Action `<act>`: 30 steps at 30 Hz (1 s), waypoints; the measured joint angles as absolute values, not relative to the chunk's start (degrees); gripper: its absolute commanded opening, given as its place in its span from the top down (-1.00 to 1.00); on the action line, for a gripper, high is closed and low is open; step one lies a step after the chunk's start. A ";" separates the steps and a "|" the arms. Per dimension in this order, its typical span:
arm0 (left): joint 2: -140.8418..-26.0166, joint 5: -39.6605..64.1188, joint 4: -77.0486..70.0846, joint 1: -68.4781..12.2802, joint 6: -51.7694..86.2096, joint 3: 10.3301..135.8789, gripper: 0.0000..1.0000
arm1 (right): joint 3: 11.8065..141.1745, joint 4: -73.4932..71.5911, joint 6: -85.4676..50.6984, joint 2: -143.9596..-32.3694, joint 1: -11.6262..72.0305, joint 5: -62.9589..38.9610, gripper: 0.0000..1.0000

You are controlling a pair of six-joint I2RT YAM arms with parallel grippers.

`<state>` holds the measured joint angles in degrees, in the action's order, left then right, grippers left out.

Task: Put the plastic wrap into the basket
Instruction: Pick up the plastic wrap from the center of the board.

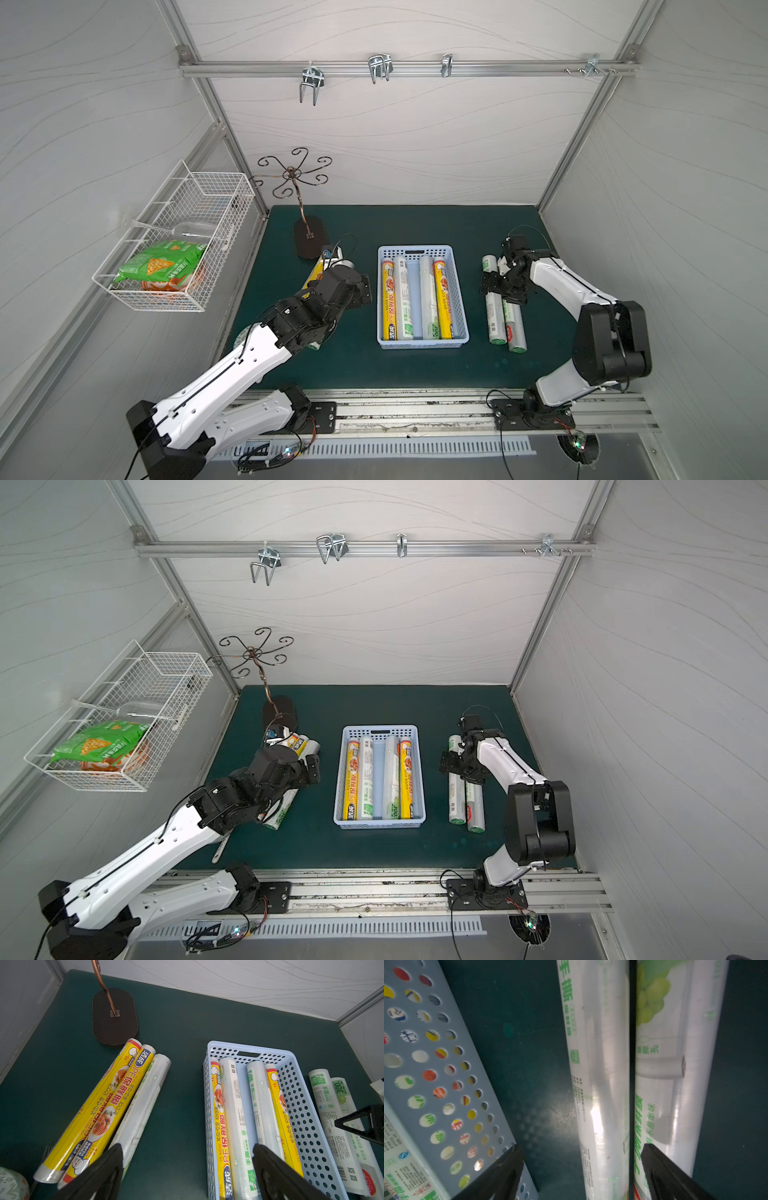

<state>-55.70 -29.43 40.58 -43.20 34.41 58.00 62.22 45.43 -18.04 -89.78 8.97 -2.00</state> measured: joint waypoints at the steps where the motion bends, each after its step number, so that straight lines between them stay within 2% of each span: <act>1: -55.70 -29.36 40.56 -43.16 34.41 58.00 -0.99 | 62.33 45.39 -17.98 -90.11 8.97 -2.00 -0.85; 30: -57.76 -26.83 40.49 -41.93 34.48 57.98 -0.99 | 62.59 41.87 -17.93 -98.45 9.63 -4.29 -0.51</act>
